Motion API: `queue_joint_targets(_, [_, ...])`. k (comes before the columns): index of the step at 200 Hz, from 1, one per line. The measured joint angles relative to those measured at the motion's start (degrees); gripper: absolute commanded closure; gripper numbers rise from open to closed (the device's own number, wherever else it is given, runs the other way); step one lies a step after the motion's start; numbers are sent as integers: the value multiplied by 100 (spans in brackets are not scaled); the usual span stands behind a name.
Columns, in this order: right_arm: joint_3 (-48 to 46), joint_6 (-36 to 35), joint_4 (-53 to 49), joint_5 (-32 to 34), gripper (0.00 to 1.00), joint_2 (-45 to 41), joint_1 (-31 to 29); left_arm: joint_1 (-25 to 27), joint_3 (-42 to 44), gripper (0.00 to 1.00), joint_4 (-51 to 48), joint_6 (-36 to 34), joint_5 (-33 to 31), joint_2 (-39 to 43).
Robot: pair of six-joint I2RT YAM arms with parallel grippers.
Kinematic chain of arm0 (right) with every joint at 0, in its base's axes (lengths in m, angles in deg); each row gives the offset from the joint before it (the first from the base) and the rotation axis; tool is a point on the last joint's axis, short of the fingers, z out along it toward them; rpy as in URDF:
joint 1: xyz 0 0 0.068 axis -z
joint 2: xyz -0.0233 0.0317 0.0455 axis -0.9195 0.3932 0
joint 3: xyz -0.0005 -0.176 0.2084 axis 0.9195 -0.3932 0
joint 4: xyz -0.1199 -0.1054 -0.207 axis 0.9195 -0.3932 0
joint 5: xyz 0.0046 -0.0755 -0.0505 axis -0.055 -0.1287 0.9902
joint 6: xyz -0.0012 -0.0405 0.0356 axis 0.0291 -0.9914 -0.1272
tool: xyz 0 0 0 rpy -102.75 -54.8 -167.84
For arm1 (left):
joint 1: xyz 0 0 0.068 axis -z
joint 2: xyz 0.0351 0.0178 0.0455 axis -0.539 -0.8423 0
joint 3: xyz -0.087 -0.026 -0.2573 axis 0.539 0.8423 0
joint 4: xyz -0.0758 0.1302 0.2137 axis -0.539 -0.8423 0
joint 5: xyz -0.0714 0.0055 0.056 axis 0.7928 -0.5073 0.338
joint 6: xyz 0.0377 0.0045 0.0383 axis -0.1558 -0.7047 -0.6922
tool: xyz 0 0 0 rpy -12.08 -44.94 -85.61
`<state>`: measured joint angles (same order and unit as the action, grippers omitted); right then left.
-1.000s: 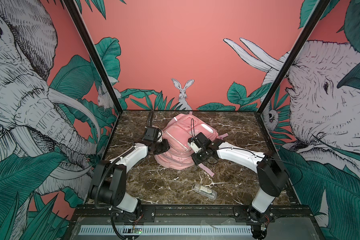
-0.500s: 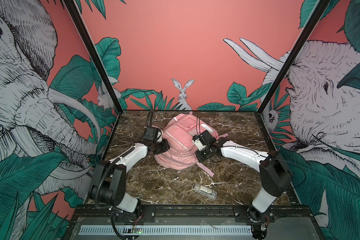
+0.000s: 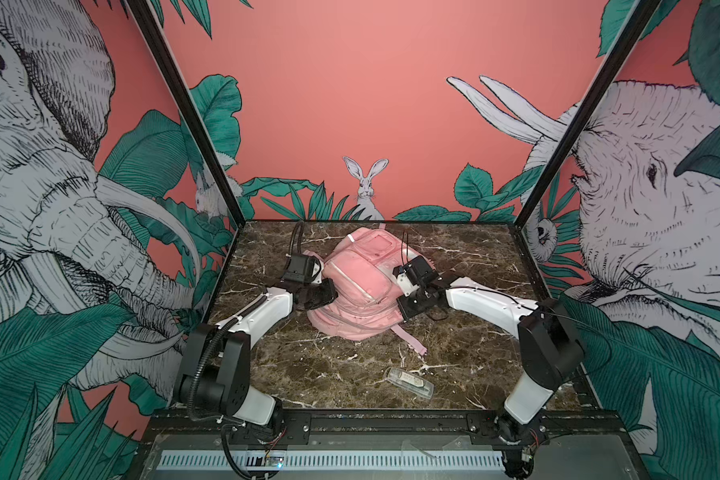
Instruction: Pack the student bag
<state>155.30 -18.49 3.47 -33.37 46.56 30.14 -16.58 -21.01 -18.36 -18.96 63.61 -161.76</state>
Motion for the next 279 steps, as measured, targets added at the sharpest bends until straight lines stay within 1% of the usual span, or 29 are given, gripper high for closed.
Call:
queue_joint_targets(61, [0,0,79,13,100,166,334,-11,7,91,0,-2,0,22])
queue_joint_targets(170, [118,-7,-7,-210,100,280,490,-11,81,91,66,0,20,44])
queue_joint_targets(279, [221,-9,-107,-289,100,330,588,-11,221,91,184,22,105,151])
